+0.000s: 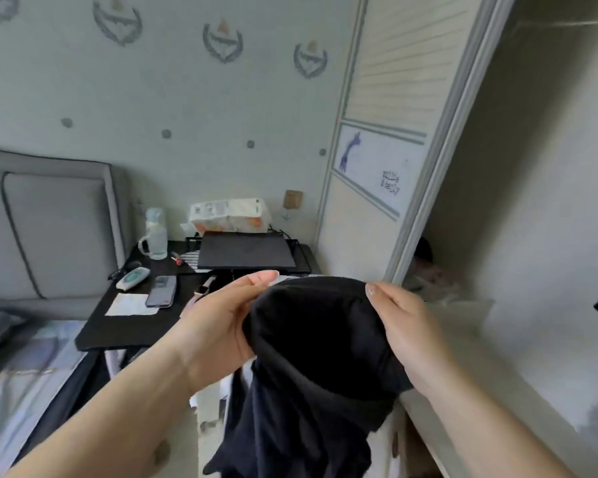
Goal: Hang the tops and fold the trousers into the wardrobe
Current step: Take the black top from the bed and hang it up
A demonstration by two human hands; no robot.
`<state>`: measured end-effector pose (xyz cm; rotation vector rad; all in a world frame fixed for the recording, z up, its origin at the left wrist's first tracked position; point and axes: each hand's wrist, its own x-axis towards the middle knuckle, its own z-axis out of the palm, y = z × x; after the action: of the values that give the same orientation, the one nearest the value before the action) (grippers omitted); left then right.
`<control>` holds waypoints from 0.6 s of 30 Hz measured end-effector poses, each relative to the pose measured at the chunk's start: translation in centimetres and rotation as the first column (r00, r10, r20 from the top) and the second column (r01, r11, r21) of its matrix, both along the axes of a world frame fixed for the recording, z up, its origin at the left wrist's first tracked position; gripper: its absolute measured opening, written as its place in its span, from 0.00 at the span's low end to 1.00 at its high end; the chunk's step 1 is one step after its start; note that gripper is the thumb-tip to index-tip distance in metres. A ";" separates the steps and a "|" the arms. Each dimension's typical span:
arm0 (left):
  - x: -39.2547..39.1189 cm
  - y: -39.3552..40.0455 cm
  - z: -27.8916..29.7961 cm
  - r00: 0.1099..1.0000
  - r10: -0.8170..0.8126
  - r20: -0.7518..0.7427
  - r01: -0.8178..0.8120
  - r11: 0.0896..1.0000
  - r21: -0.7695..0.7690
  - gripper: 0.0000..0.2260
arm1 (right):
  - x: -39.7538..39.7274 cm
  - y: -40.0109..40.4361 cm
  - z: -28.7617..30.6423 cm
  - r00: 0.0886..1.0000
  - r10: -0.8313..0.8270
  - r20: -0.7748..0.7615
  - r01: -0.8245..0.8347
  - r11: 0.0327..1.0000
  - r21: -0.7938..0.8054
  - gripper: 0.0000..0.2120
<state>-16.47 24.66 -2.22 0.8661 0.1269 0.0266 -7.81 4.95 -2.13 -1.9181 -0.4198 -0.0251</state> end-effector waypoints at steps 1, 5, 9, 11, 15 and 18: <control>1.4 -0.6 0.3 0.999 -0.051 0.018 0.051 0.998 0.020 0.08 | 0.7 -0.9 0.8 0.999 -0.047 0.001 0.047 0.998 0.033 0.12; 7.7 -1.3 1.6 0.971 -0.207 0.117 0.202 0.978 0.050 0.16 | 4.3 -3.8 3.6 0.985 -0.165 0.058 0.159 0.983 0.088 0.10; 15.0 -1.9 3.7 0.945 -0.256 0.203 0.265 0.964 -0.021 0.15 | 8.6 -5.2 6.5 0.957 -0.274 0.098 0.266 0.960 0.085 0.09; 18.7 -2.4 5.7 0.924 -0.303 0.235 0.318 0.948 -0.027 0.15 | 11.3 -5.5 8.3 0.936 -0.332 0.117 0.326 0.943 0.070 0.10; 25.3 -3.7 10.2 0.859 -0.385 0.339 0.406 0.914 0.008 0.18 | 16.0 -6.6 13.1 0.883 -0.426 0.198 0.436 0.900 -0.011 0.11; 29.7 -5.4 13.8 0.811 -0.437 0.388 0.455 0.889 0.049 0.17 | 18.5 -7.7 16.9 0.822 -0.486 0.297 0.529 0.845 -0.082 0.10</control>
<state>13.20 19.25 11.57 0.8106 -0.4557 -0.2457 10.65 -2.74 14.74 -2.1474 -0.0687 -0.6279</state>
